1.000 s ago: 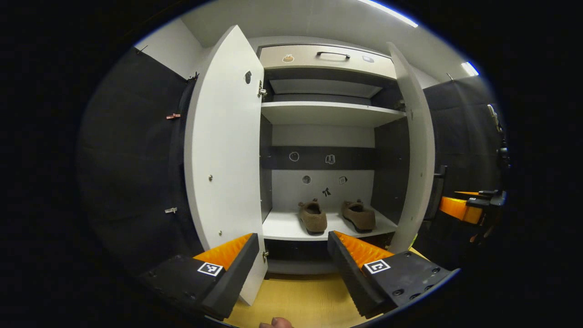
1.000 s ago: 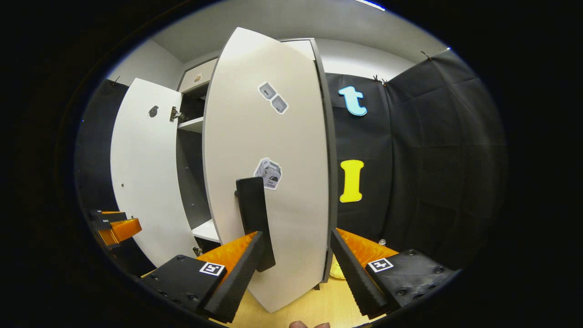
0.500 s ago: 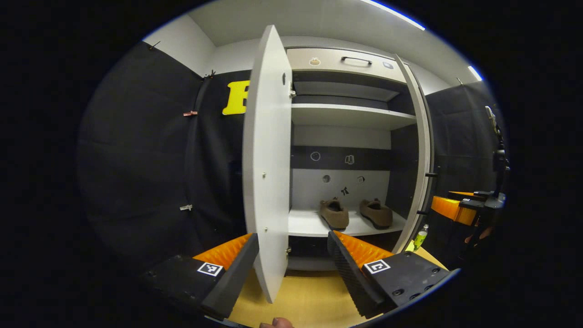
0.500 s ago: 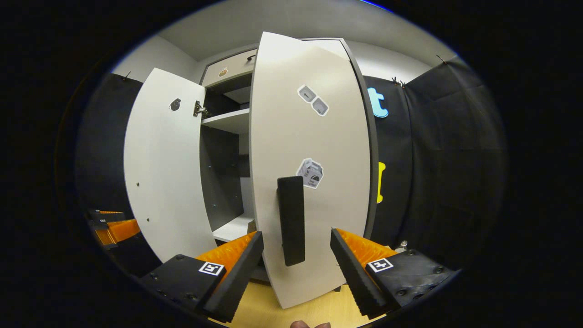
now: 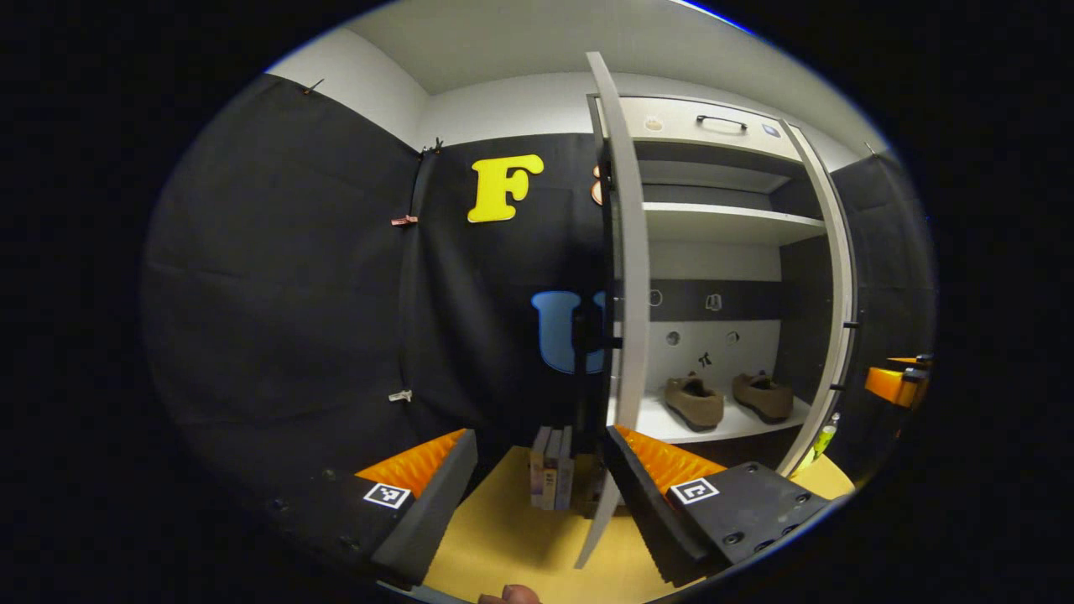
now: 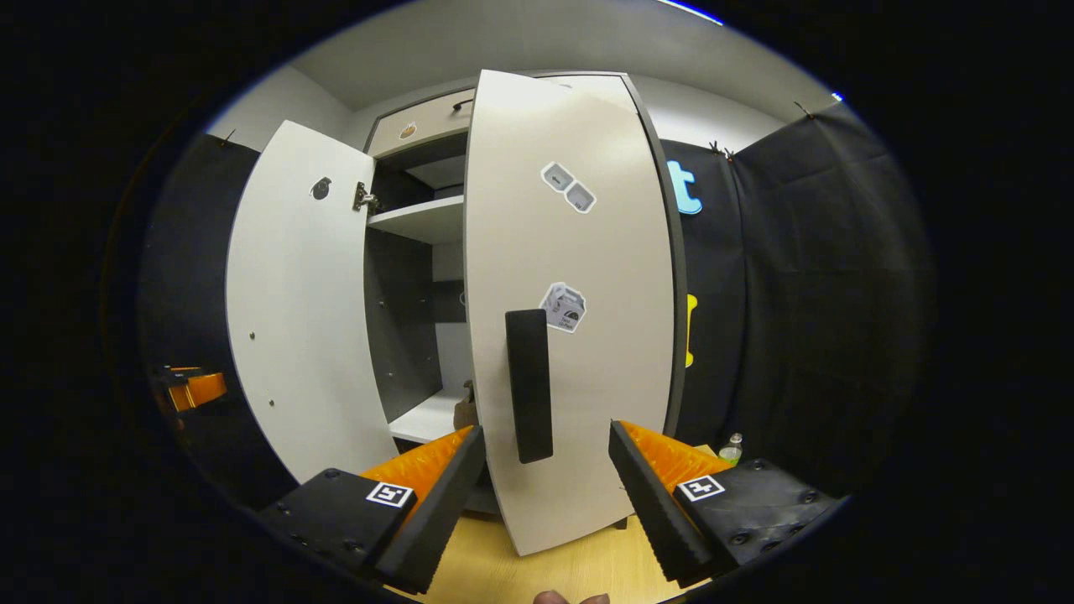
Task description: Grab one shoe with the right hand and put it into the shoe cabinet, grab the other shoe with the left hand and put it into the shoe cabinet; then close the right door with the right hand and the left door with the left hand.
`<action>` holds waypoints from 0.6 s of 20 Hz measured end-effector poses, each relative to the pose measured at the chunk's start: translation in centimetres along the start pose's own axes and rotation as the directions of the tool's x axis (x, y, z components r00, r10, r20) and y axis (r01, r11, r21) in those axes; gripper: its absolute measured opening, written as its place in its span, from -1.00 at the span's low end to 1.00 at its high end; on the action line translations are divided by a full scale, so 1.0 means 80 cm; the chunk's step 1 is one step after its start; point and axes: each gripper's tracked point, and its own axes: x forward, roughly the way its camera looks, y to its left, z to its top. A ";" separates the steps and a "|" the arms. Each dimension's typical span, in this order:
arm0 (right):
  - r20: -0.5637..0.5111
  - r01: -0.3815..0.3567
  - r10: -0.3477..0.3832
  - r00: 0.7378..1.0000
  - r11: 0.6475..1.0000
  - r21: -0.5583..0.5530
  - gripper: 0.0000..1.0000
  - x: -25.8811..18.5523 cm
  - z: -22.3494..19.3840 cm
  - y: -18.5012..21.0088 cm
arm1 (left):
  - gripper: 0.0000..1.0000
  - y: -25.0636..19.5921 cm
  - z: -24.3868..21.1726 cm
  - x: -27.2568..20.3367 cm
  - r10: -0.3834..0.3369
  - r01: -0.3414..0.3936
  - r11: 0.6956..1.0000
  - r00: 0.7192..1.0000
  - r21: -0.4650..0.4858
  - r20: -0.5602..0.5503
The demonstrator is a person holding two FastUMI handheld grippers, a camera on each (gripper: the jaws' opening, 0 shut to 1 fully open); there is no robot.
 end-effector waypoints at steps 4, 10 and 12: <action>0.009 0.028 -0.028 1.000 1.000 -0.006 0.97 -0.003 0.004 -0.007 | 0.93 0.023 -0.006 0.042 0.009 -0.009 1.000 1.000 0.003 -0.002; 0.010 0.041 -0.041 0.999 0.999 -0.011 0.97 -0.001 0.007 -0.011 | 0.93 0.016 -0.021 0.084 -0.044 0.043 0.999 0.999 -0.033 -0.032; 0.011 0.042 -0.042 0.999 0.999 -0.012 0.97 -0.001 0.008 -0.013 | 0.87 0.013 -0.022 0.086 -0.066 0.066 0.997 0.997 -0.031 -0.027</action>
